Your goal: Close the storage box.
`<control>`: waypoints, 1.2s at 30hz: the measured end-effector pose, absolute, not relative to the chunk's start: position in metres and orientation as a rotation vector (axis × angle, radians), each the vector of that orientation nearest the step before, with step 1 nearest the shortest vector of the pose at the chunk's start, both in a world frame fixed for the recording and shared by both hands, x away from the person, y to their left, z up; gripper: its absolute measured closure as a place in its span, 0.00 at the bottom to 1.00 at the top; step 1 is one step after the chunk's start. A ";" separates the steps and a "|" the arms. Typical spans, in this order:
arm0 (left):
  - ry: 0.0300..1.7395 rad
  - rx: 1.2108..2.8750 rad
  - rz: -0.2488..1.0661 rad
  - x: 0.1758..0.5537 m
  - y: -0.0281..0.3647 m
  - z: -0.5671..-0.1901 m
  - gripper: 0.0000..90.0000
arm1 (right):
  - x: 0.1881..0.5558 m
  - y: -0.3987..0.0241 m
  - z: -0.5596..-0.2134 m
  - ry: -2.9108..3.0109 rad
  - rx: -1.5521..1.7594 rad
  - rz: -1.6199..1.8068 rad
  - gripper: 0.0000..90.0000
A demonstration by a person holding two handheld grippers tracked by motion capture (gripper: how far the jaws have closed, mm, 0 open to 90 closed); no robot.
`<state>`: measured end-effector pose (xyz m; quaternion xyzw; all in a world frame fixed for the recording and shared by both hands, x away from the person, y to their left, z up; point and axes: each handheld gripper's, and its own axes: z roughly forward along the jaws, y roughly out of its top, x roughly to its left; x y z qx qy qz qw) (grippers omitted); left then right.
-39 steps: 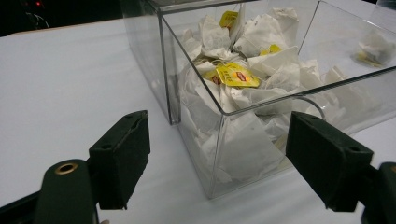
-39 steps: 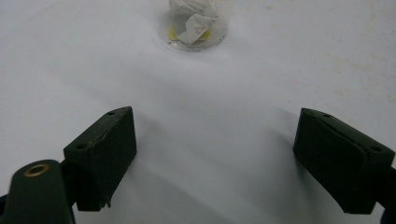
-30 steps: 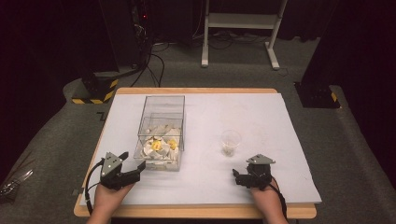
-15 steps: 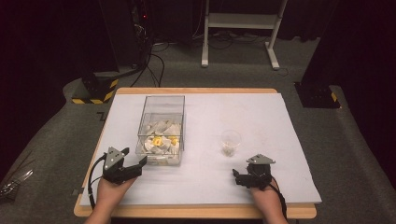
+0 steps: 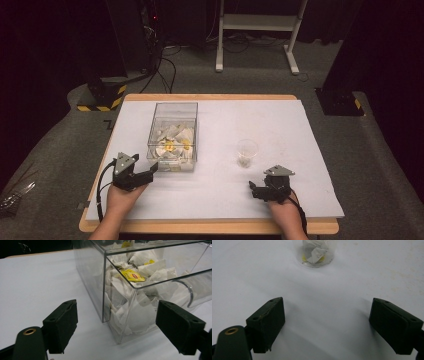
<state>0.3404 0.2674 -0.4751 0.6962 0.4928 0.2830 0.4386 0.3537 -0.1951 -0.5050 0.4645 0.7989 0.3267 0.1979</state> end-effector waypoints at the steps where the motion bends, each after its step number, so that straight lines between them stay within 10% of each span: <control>1: 1.232 1.728 0.701 0.342 0.267 -0.476 0.20 | 0.354 -0.195 -0.505 2.236 1.300 0.914 0.14; 36: 1.428 1.595 0.674 0.391 0.270 -0.499 0.35 | 0.354 -0.195 -0.505 2.236 1.300 0.914 0.14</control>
